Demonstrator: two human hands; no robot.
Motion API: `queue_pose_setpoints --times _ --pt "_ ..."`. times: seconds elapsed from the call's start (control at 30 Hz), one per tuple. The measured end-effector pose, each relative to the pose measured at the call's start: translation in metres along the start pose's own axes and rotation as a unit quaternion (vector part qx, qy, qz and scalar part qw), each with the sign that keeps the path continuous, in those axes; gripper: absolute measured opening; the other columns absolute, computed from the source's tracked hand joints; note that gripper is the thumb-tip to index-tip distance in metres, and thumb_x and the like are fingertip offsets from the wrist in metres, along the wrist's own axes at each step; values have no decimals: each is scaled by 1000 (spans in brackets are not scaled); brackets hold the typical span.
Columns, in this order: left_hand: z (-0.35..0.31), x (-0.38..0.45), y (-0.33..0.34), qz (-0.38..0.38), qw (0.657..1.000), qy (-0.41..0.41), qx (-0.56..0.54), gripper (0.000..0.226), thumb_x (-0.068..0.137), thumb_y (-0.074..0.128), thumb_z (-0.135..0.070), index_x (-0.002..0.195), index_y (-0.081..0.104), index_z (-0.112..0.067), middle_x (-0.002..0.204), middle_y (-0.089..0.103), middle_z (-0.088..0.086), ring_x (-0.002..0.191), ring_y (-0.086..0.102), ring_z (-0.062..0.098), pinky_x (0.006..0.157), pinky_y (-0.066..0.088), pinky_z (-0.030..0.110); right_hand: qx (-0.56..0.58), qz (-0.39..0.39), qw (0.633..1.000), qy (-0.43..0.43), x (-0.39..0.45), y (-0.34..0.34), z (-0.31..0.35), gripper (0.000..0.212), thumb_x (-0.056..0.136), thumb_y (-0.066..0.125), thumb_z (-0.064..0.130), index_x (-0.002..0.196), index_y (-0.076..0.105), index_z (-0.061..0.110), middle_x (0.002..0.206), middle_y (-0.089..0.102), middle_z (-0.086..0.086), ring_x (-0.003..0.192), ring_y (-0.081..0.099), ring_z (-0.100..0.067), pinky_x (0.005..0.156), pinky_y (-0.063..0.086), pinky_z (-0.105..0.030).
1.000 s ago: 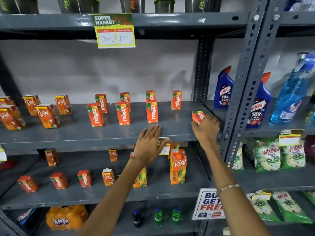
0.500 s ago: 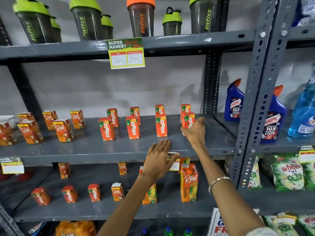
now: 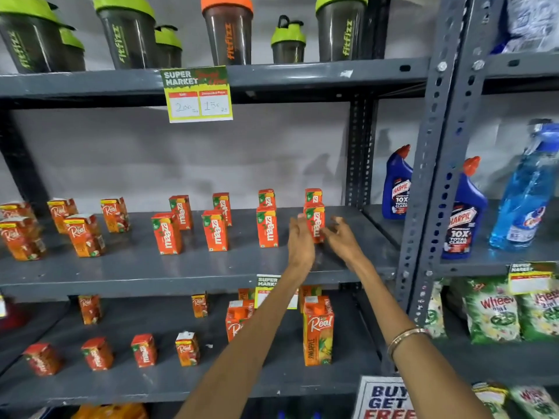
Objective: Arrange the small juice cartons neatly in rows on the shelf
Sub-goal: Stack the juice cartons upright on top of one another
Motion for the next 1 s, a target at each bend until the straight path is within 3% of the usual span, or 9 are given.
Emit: queue_pose_setpoints --times 0.07,0.13,0.2,0.33,0.47,0.67,0.87,1.0 --pt "3 13 4 -22 999 -32 -13 62 109 20 -45 125 64 -4 122 70 19 116 65 29 106 47 40 14 43 999 -4 -1 1 2 42 98 57 20 138 50 11 132 65 -7 102 66 -6 87 49 -22" --pt "7 19 7 -17 999 -37 -1 70 109 17 -48 120 70 -4 121 71 20 118 65 31 109 45 39 22 88 996 -16 -3 3 4 18 100 54 20 113 66 25 122 72 -1 94 69 3 83 49 -16" --pt "8 21 13 -1 1000 -28 7 73 108 15 -50 119 71 -6 123 70 21 120 65 30 114 43 45 33 98 994 -20 -4 -2 3 17 101 53 21 104 68 29 111 75 5 96 70 3 85 50 -17" --pt "10 21 24 41 999 -22 18 74 106 13 -55 128 67 -10 131 67 19 126 61 29 119 38 50 73 77 994 -33 -3 -10 -5 27 101 53 21 123 67 14 114 75 -1 109 70 -14 98 54 -31" --pt "9 21 26 76 996 -7 34 72 105 11 -56 133 64 -16 135 65 16 129 59 26 120 36 48 67 87 993 -40 -2 -5 -7 29 101 54 25 127 63 16 113 74 2 108 69 -13 101 53 -38" --pt "8 19 29 88 995 -19 41 57 107 12 -52 107 66 -33 134 65 16 125 61 24 118 39 43 48 79 995 -41 -3 -7 -5 33 102 52 22 133 59 13 121 71 -5 115 66 -18 106 50 -42" --pt "9 17 29 94 994 -30 37 64 109 10 -45 142 53 -12 146 56 18 136 53 27 121 35 43 32 76 996 -43 -4 -6 -4 38 102 53 17 139 54 11 130 67 -9 121 63 -22 108 48 -43" --pt "11 19 28 88 994 -38 51 63 109 10 -45 145 51 -13 147 55 17 137 52 27 122 33 45 31 74 996 -49 -6 -5 -4 35 100 56 19 134 57 13 121 69 -5 113 66 -18 104 50 -39"
Point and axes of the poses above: each hand's wrist, its own x-axis towards the middle knuckle, its own y-axis out of the palm, z = x × y, the point moved 5 cm from there along x, towards the middle knuckle
